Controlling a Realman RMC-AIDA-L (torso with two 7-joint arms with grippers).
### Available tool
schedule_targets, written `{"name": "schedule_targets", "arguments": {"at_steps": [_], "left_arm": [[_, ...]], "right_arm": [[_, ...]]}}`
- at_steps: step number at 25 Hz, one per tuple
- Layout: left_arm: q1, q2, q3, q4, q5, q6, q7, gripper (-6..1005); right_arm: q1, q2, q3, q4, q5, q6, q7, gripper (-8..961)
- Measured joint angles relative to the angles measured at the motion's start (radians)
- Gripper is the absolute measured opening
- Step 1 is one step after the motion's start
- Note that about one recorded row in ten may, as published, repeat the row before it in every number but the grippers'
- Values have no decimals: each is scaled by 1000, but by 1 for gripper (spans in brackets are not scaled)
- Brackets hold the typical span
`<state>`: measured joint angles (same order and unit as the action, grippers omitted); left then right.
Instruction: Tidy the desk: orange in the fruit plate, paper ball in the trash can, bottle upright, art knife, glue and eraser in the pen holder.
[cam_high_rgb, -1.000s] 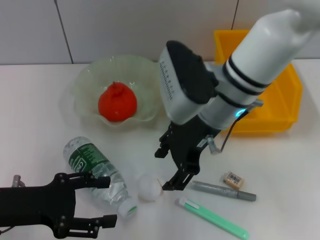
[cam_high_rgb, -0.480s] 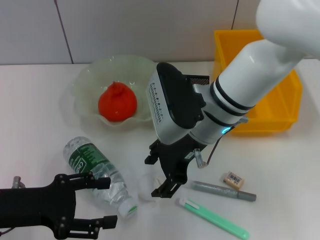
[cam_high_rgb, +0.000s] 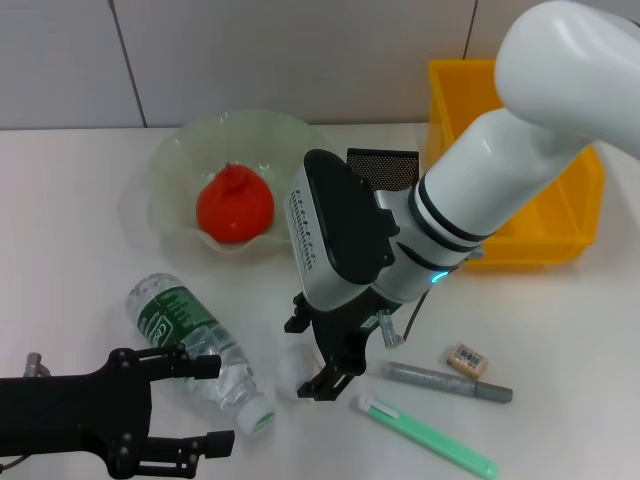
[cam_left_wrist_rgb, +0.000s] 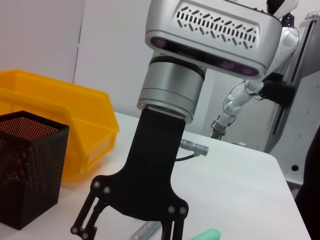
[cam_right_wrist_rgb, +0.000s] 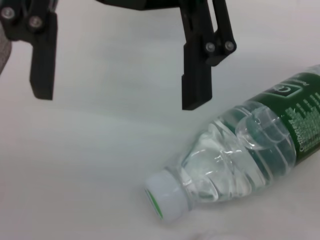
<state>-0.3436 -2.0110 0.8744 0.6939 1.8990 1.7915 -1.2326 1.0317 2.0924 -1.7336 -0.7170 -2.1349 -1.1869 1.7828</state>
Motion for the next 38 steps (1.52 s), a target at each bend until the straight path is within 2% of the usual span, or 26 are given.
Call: {"name": "schedule_targets", "arguments": {"at_steps": [8, 18, 23, 27, 32, 33, 34, 35, 36, 37, 38], "left_arm": [[0, 1, -1, 5, -3, 2, -25, 843], [-2, 3, -6, 6, -6, 1, -25, 842], [-5, 3, -13, 6, -4, 0, -25, 842], [-6, 4, -13, 6, -5, 0, -25, 842], [-9, 5, -13, 5, -4, 0, -25, 842], [-9, 5, -13, 4, -4, 0, -25, 842], [-9, 5, -13, 4, -4, 0, -25, 842], [-9, 5, -13, 4, -4, 0, -25, 842], [-9, 4, -13, 4, -5, 0, -24, 842], [-9, 2, -12, 4, -6, 0, -23, 842], [-9, 1, -13, 5, -6, -2, -21, 842]], "right_arm": [[-3, 0, -66, 18, 55, 41, -19, 771], [-4, 0, -72, 19, 52, 43, -6, 767], [-14, 0, -68, 20, 52, 44, -5, 588], [-22, 0, -34, 9, 54, 43, 2, 576], [-77, -12, 145, -67, 49, -26, 19, 561], [-120, -16, 260, -127, 47, -72, 20, 558], [-120, -16, 260, -127, 47, -72, 20, 555], [-147, -18, 337, -167, 47, -101, 20, 552], [-189, -17, 460, -230, 56, -137, 21, 555], [-189, -17, 460, -230, 56, -137, 21, 558], [-214, -15, 526, -261, 74, -153, 21, 562]]}}
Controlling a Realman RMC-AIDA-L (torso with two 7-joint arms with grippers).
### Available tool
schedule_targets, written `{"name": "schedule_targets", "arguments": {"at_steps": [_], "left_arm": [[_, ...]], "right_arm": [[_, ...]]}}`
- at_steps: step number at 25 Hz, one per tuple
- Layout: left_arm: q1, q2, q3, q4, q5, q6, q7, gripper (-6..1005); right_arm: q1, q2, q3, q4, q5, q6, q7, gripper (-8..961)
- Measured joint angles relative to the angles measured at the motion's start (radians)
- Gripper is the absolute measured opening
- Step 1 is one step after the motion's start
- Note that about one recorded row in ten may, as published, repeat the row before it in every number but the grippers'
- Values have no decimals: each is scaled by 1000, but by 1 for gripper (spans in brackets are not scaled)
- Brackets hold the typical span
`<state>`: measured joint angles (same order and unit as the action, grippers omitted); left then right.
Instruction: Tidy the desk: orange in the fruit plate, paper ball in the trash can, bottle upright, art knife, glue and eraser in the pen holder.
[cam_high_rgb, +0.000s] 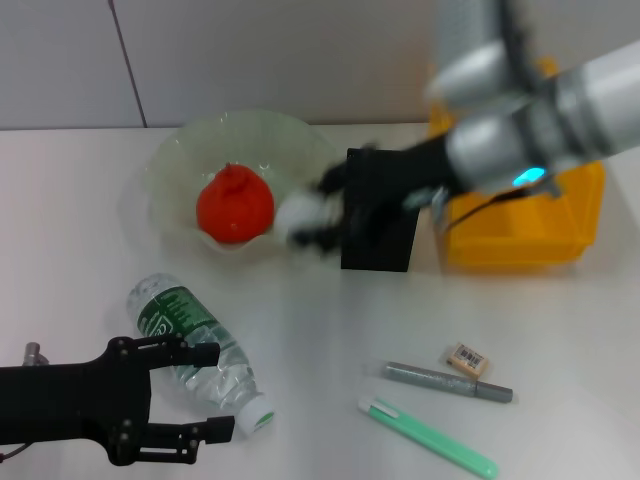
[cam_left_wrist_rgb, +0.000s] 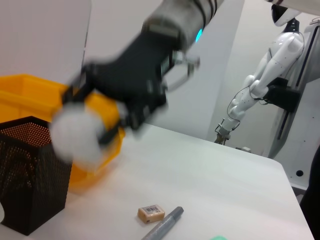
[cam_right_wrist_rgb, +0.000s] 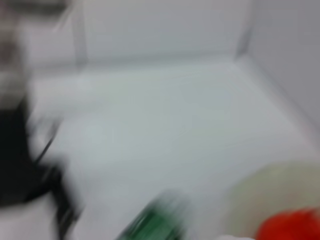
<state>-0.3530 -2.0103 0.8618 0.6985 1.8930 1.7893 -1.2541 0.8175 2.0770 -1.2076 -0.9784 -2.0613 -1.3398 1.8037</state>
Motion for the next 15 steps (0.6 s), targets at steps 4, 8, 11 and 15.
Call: {"name": "schedule_targets", "arguments": {"at_steps": [4, 8, 11, 15], "left_arm": [[-2, -3, -3, 0, -1, -7, 4, 842], [-9, -6, -4, 0, -2, -6, 5, 842], [-16, -7, -4, -2, -2, -4, 5, 842], [-22, -10, -4, -5, -3, -5, 7, 842]], "right_arm": [[-71, -3, 197, -46, 88, -5, 5, 575], [-108, -22, 403, -26, 94, 53, 41, 588], [-118, -37, 427, -6, 90, 103, 61, 597], [-121, -78, 433, 74, 88, 196, 98, 610]]}}
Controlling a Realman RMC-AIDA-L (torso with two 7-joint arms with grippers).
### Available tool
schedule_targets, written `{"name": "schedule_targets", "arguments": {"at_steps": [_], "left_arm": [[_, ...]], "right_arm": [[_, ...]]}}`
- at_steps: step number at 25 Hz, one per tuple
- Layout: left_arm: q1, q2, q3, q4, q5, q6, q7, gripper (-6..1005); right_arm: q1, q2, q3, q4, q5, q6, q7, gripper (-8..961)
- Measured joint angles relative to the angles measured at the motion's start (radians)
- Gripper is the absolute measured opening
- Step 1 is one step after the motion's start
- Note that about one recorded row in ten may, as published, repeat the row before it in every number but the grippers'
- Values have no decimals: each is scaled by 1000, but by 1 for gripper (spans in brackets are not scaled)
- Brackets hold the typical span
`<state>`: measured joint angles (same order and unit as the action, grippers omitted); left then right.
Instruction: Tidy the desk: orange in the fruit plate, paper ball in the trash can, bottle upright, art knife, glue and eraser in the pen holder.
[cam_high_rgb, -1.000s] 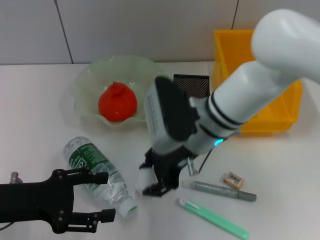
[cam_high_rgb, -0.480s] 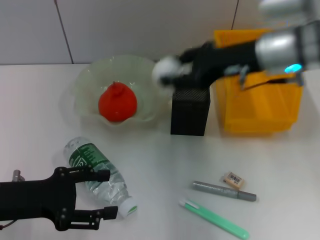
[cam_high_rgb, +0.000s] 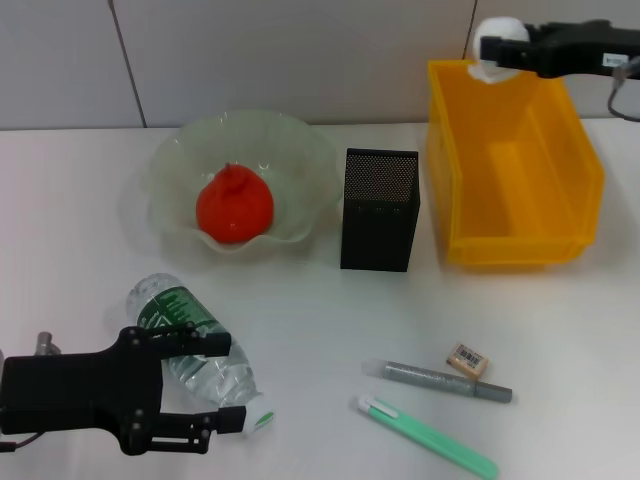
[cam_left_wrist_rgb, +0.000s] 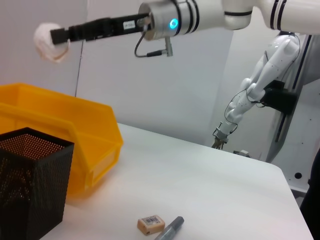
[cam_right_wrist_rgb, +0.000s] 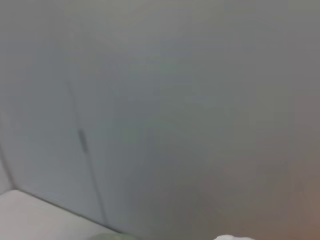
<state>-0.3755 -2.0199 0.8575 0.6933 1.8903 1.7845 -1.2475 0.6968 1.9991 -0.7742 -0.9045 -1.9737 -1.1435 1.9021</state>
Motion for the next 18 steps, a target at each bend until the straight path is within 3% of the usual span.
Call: {"name": "schedule_targets", "arguments": {"at_steps": [3, 5, 8, 18], "left_arm": [[-2, -2, 0, -1, -1, -2, 1, 842], [-2, -2, 0, -1, -1, -3, 2, 842], [-1, -2, -6, 1, -1, -2, 2, 842], [4, -2, -9, 4, -1, 3, 1, 842]], "right_arm": [[38, -29, -11, 108, -41, 69, 32, 620], [46, -30, -13, 124, -65, 86, 47, 626], [64, -13, -12, 137, -179, 166, 106, 636], [61, 5, -11, 103, -196, 170, 112, 685]]}}
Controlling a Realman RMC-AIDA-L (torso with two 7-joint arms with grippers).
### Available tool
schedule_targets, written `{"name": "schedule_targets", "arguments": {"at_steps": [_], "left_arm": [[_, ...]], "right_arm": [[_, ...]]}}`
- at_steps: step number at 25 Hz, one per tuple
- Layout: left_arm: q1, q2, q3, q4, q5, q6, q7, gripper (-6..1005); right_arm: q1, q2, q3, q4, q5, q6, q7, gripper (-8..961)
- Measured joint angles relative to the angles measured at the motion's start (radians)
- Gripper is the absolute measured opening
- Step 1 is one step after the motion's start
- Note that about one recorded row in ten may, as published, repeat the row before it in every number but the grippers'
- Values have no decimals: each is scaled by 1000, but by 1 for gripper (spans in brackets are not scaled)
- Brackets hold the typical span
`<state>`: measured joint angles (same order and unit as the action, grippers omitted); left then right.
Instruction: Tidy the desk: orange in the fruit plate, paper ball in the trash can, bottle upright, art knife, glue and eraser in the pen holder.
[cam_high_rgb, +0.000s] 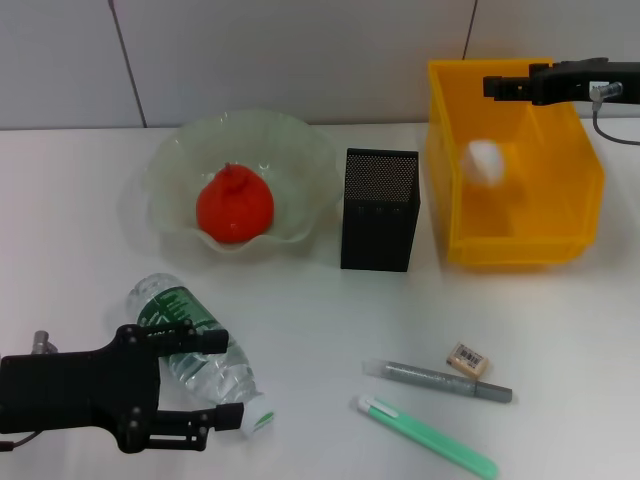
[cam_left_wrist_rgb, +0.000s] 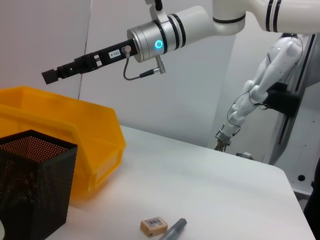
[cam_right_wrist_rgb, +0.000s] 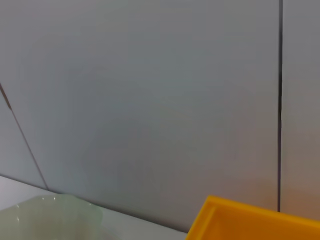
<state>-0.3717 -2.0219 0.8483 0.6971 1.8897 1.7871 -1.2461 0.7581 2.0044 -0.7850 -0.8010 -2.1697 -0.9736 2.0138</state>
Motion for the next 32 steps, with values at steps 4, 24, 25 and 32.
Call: {"name": "schedule_targets", "arguments": {"at_steps": [4, 24, 25, 32], "left_arm": [[3, 2, -2, 0, 0, 0, 0, 842], [-7, 2, -14, 1, 0, 3, 1, 841], [-7, 2, -14, 1, 0, 3, 1, 841], [-16, 10, -6, 0, 7, 4, -2, 841]], "right_arm": [[-3, 3, 5, -3, 3, 4, 0, 766], [-156, -38, 13, -79, 395, -780, -389, 784], [-157, -39, 14, -79, 362, -811, -391, 784], [-145, -7, 3, -77, 89, -869, -396, 784]]}}
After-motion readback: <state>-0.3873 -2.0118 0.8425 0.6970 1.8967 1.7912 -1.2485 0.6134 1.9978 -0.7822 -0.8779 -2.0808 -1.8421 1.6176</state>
